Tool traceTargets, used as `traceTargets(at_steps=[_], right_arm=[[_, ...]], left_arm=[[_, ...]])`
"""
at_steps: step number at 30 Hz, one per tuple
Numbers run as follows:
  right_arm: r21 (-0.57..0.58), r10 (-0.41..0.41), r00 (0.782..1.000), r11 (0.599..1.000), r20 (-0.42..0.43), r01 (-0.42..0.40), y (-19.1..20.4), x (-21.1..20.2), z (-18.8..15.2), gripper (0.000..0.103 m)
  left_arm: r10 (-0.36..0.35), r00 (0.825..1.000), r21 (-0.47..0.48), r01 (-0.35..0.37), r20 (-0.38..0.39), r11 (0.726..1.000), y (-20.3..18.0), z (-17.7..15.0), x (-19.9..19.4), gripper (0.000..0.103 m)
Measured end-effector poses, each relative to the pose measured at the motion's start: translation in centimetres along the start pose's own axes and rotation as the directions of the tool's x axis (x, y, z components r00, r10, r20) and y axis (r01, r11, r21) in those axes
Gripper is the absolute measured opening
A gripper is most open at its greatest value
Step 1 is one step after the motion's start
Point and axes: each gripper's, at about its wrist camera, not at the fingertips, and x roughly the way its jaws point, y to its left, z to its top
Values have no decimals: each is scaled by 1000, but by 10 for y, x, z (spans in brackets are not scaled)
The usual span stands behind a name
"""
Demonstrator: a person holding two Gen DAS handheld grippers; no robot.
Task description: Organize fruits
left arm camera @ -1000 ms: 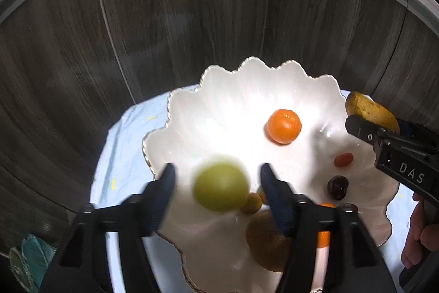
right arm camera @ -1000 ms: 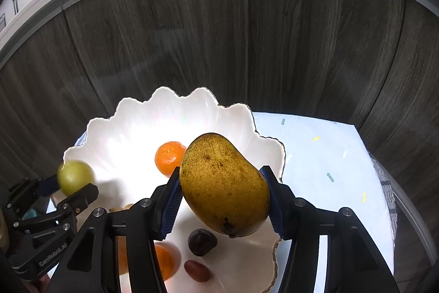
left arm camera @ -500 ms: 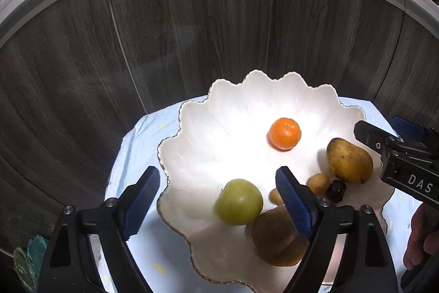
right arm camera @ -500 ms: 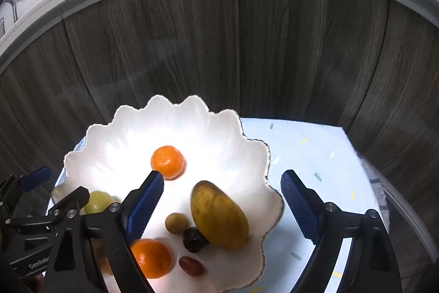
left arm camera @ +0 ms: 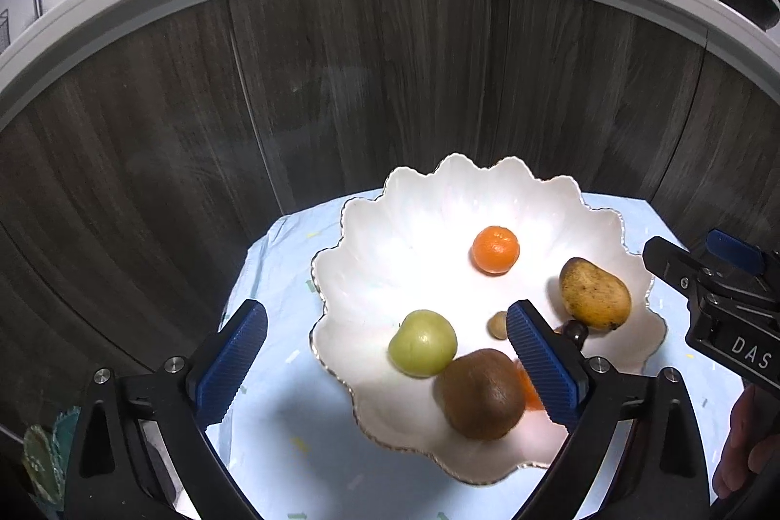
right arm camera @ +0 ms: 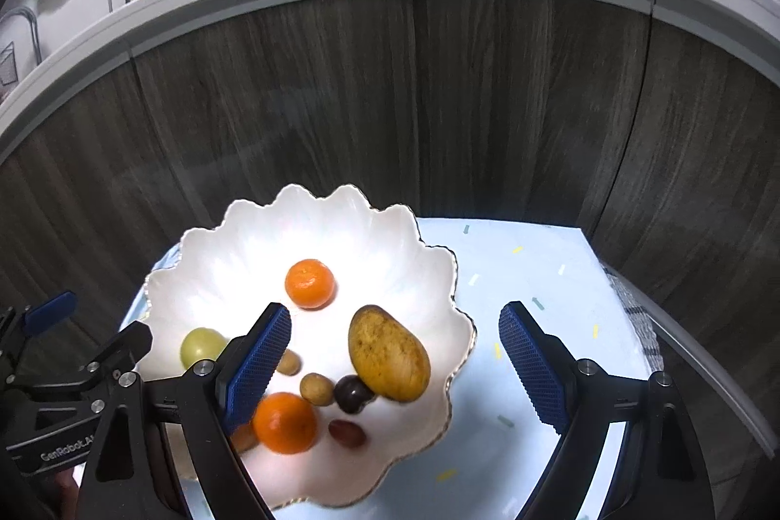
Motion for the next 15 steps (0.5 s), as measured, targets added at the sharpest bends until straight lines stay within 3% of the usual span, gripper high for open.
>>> traceTargets(at_steps=[15], right_arm=[[4, 13, 999, 1000, 42, -13, 3, -61, -15, 88]], left_arm=[[-9, 999, -6, 9, 46, 1000, 1, -12, -59, 102]])
